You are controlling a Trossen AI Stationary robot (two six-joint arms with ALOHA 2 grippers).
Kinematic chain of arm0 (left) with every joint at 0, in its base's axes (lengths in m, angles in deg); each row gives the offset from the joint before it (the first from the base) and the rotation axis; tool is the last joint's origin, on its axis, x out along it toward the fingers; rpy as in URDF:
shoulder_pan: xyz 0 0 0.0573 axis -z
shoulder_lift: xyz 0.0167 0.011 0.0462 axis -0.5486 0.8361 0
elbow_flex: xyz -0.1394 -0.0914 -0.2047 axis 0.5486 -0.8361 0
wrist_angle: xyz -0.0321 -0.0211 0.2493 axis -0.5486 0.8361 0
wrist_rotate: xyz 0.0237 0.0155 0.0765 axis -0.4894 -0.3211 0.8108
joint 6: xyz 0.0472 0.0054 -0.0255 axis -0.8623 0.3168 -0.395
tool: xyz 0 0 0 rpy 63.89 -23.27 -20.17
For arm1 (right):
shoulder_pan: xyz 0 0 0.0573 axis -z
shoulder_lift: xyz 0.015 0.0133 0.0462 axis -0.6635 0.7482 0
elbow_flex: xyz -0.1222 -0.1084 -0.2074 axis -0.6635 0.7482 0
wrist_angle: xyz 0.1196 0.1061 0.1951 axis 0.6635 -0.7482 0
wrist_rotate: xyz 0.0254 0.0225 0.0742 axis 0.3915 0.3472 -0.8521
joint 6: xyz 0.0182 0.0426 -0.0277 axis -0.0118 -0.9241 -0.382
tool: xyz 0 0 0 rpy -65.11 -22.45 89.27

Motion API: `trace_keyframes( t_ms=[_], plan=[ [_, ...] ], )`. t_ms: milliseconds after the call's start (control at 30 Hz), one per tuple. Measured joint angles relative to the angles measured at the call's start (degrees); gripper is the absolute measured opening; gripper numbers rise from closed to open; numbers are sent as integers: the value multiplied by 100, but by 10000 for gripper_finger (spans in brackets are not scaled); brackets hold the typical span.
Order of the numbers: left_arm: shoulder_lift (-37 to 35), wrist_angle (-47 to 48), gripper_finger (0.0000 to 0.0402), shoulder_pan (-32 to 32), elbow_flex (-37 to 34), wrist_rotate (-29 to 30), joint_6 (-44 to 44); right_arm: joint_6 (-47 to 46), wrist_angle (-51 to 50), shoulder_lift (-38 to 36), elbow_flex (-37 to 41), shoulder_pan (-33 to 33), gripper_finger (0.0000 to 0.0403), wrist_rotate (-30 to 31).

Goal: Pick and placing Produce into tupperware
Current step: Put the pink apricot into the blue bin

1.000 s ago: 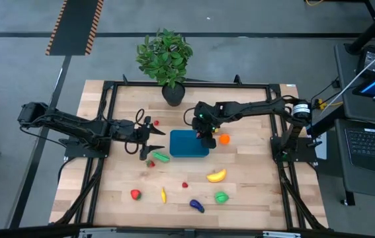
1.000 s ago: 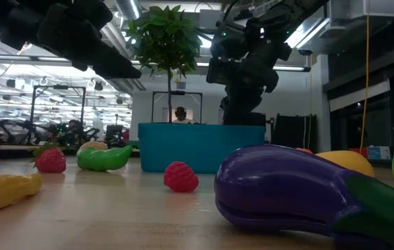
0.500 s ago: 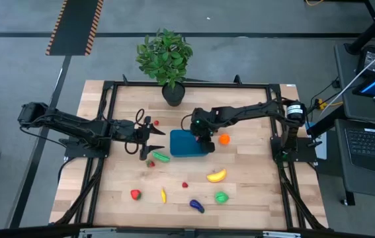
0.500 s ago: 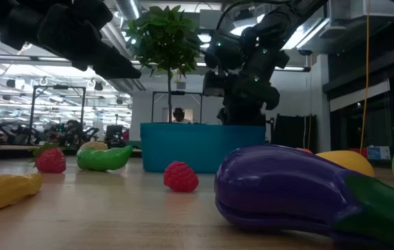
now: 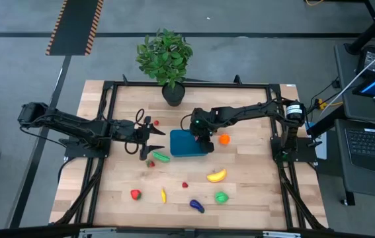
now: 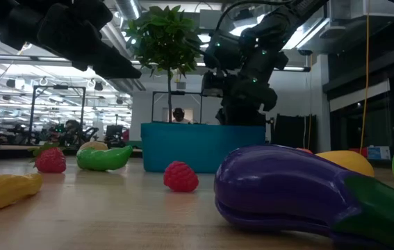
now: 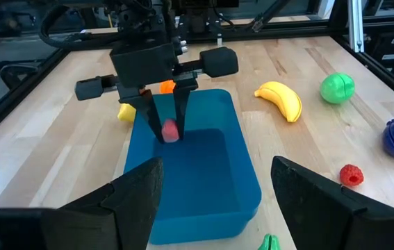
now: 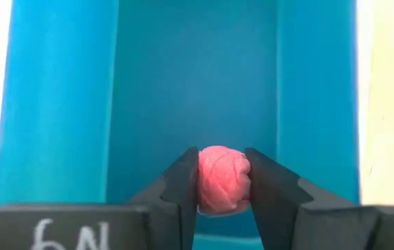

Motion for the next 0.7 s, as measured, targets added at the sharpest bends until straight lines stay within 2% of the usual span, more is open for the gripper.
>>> trace_keyframes(
  t_ms=[400,533,700],
  plan=[
    [0,0,261,1,0,-1,1,13,-89,0,0,0,115,-17],
    [0,0,261,2,0,-1,2,-14,-122,0,0,0,137,-22],
    [0,0,261,0,0,-1,2,13,-140,0,0,0,187,-24]
  ],
)
